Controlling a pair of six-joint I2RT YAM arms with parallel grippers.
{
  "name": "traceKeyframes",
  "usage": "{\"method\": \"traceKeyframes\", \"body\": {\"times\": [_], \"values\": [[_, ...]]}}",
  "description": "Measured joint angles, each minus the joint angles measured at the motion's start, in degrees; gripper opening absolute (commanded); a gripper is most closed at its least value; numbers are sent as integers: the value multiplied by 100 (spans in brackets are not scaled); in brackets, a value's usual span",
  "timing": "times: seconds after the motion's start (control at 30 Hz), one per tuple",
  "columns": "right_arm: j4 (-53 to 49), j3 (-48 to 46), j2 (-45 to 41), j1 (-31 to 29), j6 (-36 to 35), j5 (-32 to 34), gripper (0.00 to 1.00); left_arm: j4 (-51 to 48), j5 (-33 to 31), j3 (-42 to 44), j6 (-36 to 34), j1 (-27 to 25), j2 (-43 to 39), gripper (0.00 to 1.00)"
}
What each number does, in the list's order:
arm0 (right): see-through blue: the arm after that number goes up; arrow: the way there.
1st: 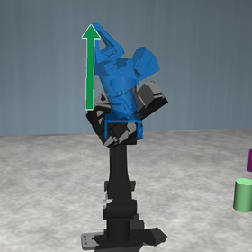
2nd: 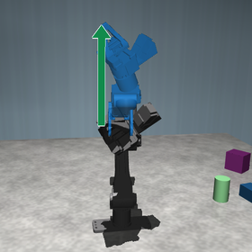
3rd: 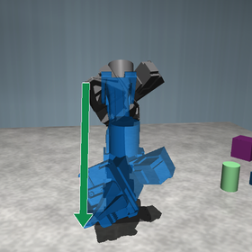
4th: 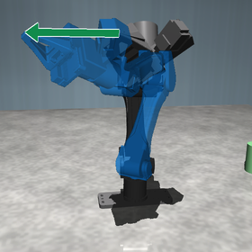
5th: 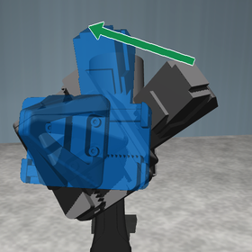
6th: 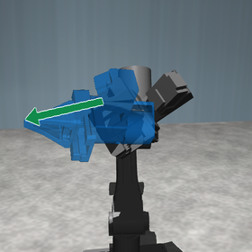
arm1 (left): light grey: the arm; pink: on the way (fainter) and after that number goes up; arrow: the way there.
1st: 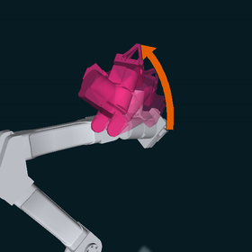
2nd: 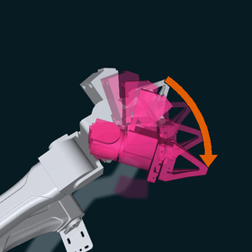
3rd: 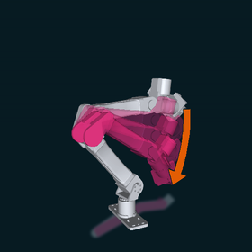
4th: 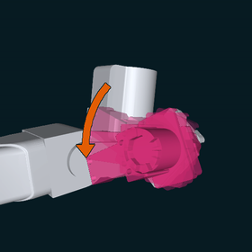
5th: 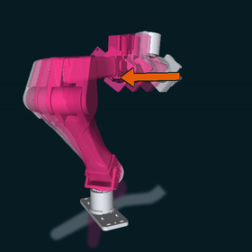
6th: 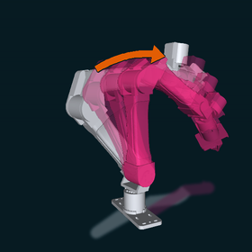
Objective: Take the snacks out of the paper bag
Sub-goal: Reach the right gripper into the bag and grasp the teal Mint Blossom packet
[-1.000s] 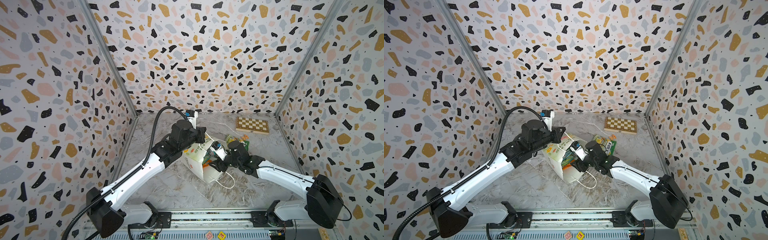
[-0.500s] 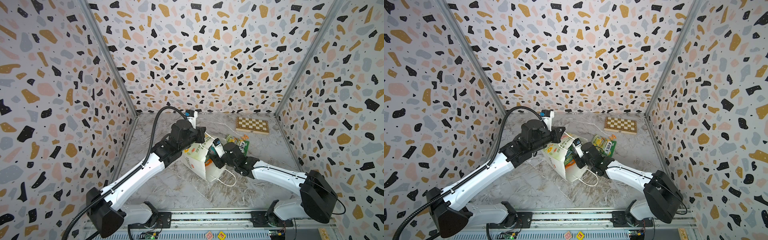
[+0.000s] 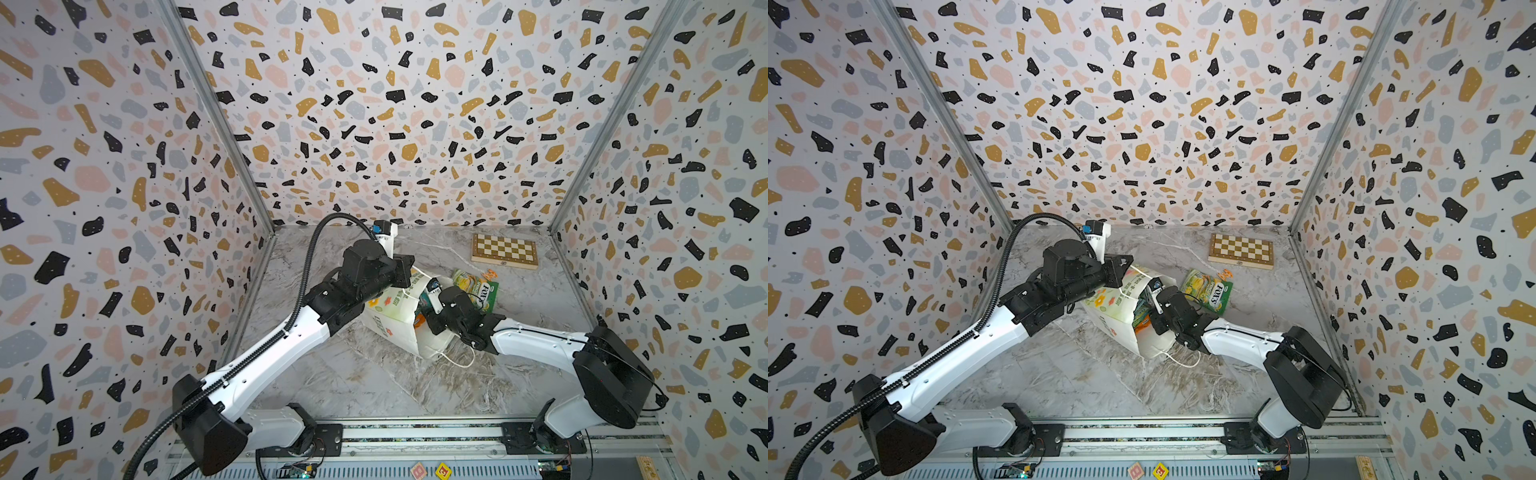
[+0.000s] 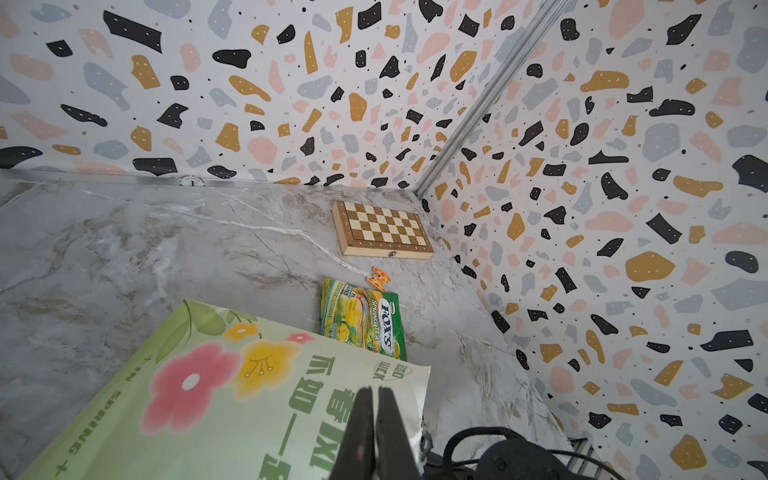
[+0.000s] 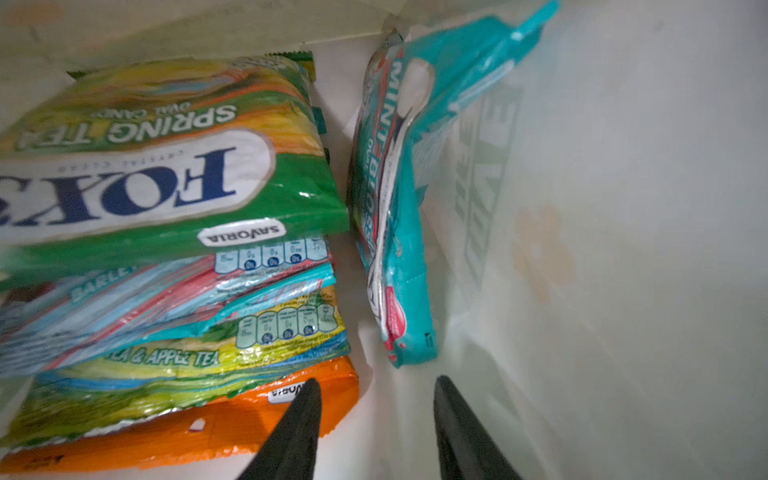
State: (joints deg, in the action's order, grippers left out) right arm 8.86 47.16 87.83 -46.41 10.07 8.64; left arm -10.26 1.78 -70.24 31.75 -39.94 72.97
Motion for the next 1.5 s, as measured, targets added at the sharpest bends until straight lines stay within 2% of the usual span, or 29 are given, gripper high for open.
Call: {"method": "traceKeyframes", "body": {"times": [0.23, 0.5, 0.97, 1.07, 1.3, 1.33, 1.5], "values": [[195, 94, 369, 2, 2, 234, 42, -4, 203, -68, -70, 0, 0, 0], [527, 223, 549, 101, -50, 319, 52, -2, 402, -103, -111, 0, 0, 0], [866, 669, 1180, 442, -424, -136, 52, -11, 835, -258, -203, 0, 98, 0], [901, 824, 1405, 450, -507, -229, 42, -9, 892, -262, -223, 2, 118, 0], [960, 949, 1659, 474, -625, -588, 2, -26, 988, -267, -267, 2, 125, 0], [973, 946, 1655, 474, -625, -625, 0, -44, 981, -267, -278, 2, 125, 0], [992, 603, 1340, 474, -625, -767, 0, -223, 841, -267, -420, 2, 120, 0]]}}
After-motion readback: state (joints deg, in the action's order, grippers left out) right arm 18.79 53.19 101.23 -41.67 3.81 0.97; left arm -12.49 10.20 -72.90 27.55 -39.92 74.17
